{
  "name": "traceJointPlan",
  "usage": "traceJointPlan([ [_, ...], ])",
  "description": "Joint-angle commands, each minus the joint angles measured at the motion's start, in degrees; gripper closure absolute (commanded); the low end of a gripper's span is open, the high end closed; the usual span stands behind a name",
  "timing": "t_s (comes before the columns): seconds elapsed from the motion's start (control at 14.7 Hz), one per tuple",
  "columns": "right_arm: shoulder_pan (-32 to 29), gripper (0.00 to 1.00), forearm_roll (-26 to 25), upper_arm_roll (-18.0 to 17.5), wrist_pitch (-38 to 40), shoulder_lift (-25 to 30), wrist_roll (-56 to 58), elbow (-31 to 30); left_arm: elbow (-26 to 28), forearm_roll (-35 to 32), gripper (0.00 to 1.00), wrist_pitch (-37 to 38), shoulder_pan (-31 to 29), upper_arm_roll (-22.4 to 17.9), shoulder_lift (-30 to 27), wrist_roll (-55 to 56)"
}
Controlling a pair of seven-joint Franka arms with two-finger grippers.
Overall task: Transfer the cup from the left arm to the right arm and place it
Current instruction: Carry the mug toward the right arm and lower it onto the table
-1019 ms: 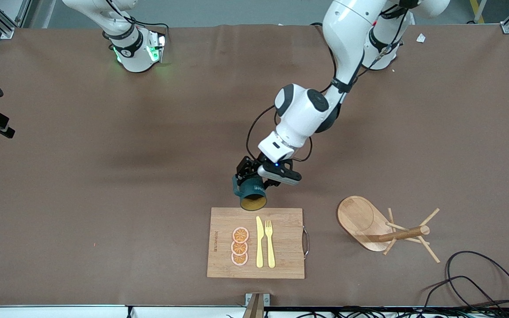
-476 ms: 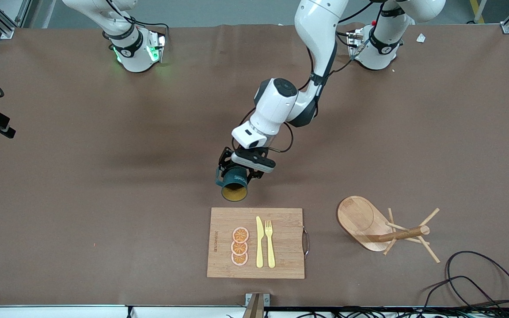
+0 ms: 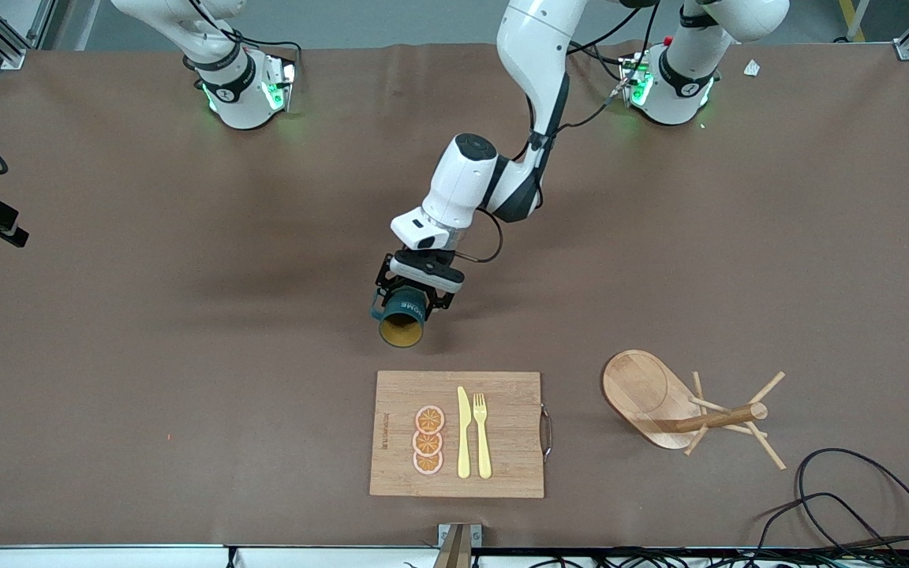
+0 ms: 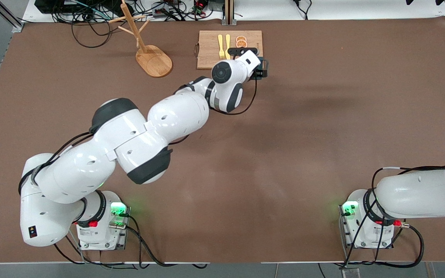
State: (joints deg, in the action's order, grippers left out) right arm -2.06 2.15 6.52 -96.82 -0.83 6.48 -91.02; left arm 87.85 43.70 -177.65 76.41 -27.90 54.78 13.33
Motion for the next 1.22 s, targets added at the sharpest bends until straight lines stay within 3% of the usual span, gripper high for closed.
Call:
traceJointPlan([
  [0.0, -1.2, 0.00, 0.3, -0.9, -0.4, 0.5, 0.2, -0.6, -1.8, -0.7, 0.31, -4.3, 1.5, -1.4, 4.0, 1.3],
  [0.48, -1.3, 0.00, 0.3, -0.9, -0.4, 0.5, 0.2, -0.6, -1.7, -0.9, 0.30, -9.0, 4.1, -1.0, 9.0, 0.9],
  [0.82, -1.3, 0.00, 0.3, -0.9, -0.4, 0.5, 0.2, -0.6, -1.0, -0.6, 0.28, -13.8, 5.4, -0.4, 9.6, 0.6],
  [1.16, -1.4, 0.00, 0.3, -0.9, -0.4, 0.5, 0.2, -0.6, 2.9, -0.3, 0.16, -21.8, 5.8, 4.7, 9.6, 0.6],
])
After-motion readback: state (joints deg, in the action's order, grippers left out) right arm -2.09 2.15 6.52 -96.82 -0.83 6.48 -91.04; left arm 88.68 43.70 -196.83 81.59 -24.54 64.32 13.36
